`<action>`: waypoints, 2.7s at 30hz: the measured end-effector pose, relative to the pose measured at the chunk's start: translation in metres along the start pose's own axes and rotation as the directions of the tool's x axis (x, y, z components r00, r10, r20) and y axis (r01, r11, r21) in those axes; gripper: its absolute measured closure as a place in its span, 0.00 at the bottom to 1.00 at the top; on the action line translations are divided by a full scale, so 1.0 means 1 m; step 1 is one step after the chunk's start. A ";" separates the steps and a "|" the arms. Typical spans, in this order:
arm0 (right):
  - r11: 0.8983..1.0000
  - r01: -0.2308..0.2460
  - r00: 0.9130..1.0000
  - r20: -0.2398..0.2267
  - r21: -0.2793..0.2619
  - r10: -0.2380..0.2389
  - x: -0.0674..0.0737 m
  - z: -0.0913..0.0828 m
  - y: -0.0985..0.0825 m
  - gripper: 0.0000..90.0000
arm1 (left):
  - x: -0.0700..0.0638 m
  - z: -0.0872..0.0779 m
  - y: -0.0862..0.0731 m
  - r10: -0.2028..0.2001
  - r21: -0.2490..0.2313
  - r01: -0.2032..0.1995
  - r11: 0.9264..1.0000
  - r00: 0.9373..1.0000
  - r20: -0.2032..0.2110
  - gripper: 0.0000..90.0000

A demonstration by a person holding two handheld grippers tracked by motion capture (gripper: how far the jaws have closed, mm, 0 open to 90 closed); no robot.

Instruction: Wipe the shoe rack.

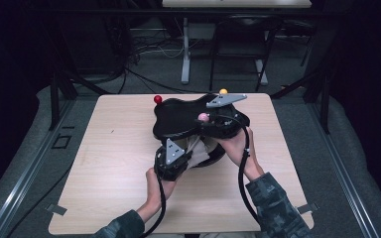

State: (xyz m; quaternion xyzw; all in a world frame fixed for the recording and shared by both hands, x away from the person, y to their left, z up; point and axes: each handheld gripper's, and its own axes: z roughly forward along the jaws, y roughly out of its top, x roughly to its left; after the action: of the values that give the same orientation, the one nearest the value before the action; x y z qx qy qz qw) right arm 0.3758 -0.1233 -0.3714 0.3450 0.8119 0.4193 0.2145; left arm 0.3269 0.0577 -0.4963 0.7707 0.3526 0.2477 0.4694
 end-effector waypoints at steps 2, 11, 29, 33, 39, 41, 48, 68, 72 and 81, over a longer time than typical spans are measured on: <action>1.000 0.000 1.000 0.000 -0.001 0.000 0.000 0.000 0.000 0.67 | -0.003 -0.002 0.002 0.000 -0.013 0.000 1.000 1.000 0.007 0.91; 1.000 -0.001 1.000 0.000 -0.006 0.001 0.000 0.001 0.000 0.67 | -0.022 -0.007 0.020 0.012 -0.084 -0.011 0.996 1.000 0.014 0.90; 1.000 -0.001 1.000 0.005 -0.007 0.001 0.000 0.001 -0.001 0.67 | -0.035 0.021 0.014 -0.003 -0.080 0.001 0.997 1.000 -0.022 0.90; 1.000 -0.002 1.000 0.004 -0.008 0.002 0.000 0.001 -0.001 0.67 | -0.036 0.029 0.002 -0.003 -0.047 0.002 0.999 1.000 -0.024 0.90; 1.000 -0.002 1.000 0.005 -0.006 0.002 0.000 0.001 -0.001 0.67 | -0.034 0.039 -0.015 -0.025 0.002 0.026 1.000 0.999 -0.023 0.90; 1.000 -0.001 1.000 0.004 -0.006 0.002 0.000 0.001 -0.001 0.67 | -0.035 0.043 -0.021 -0.037 0.018 0.037 0.999 0.999 -0.021 0.90; 1.000 0.000 1.000 0.005 -0.005 0.000 0.000 0.001 -0.001 0.67 | -0.029 0.052 -0.039 -0.045 0.091 0.048 0.995 0.999 -0.029 0.90; 1.000 -0.003 1.000 0.010 -0.001 0.003 0.001 0.001 -0.001 0.67 | -0.023 0.033 -0.010 -0.053 -0.014 0.053 0.999 0.998 -0.034 0.90; 1.000 -0.002 1.000 0.009 0.000 0.002 0.001 0.001 0.000 0.67 | -0.023 0.028 -0.002 -0.052 -0.045 0.050 0.998 0.998 -0.034 0.90; 1.000 0.003 1.000 0.008 -0.001 -0.003 0.000 0.001 0.000 0.67 | -0.026 0.019 0.008 -0.049 -0.077 0.047 0.996 0.999 -0.018 0.89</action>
State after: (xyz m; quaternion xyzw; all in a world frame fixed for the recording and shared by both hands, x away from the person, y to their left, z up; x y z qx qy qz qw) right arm 0.3761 -0.1225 -0.3723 0.3453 0.8114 0.4180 0.2183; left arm 0.3269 0.0248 -0.4993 0.7409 0.3661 0.2574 0.5007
